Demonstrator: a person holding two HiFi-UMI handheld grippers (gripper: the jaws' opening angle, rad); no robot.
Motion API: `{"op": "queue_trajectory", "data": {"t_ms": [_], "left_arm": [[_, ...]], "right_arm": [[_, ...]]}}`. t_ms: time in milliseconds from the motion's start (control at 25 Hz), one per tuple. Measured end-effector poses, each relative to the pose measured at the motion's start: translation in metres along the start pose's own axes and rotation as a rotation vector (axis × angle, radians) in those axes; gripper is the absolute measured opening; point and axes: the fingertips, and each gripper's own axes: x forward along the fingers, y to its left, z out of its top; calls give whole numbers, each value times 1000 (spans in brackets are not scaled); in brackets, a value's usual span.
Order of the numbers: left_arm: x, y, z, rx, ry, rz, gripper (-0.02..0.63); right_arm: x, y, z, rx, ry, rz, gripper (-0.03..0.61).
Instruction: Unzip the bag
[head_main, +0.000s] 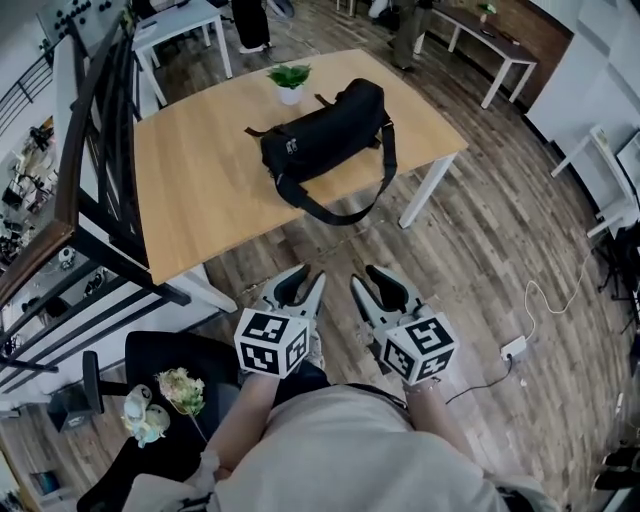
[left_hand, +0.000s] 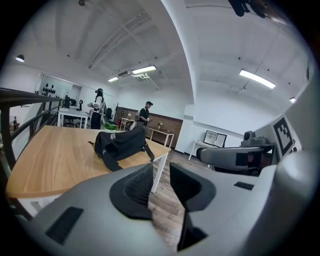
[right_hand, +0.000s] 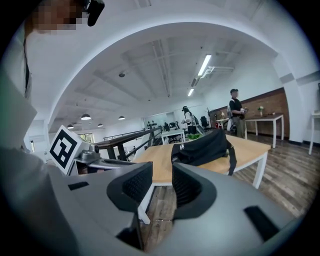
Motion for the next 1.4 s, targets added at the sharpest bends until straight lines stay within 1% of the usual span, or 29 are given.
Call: {"op": "queue_trajectory", "data": {"t_ms": [160,280,480,640,840,1040,1400], "left_arm": [[30,32,28,13,-13,-16,112],[49,54,41,19,-11,-21,112],[70,73,47,7,16,-40,112],[79,89,51,-13,19,-24,112],[88,108,50,-35,8,34,112],[118,124,69,-31,-13,73,112],[165,175,101,-43,-46,259,112]], "right_arm": [[50,-14,26,-20,-9,17,115],[82,-20,39,-28,-12,23,115],[107,-32,43,-7,10,4,115],[127,-37,45,-11,36,20,115],[149,-41,42,-33,56,80,115],[180,-70,54,-27,51,125,115],[252,-118,95,-79,24,280,120]]}}
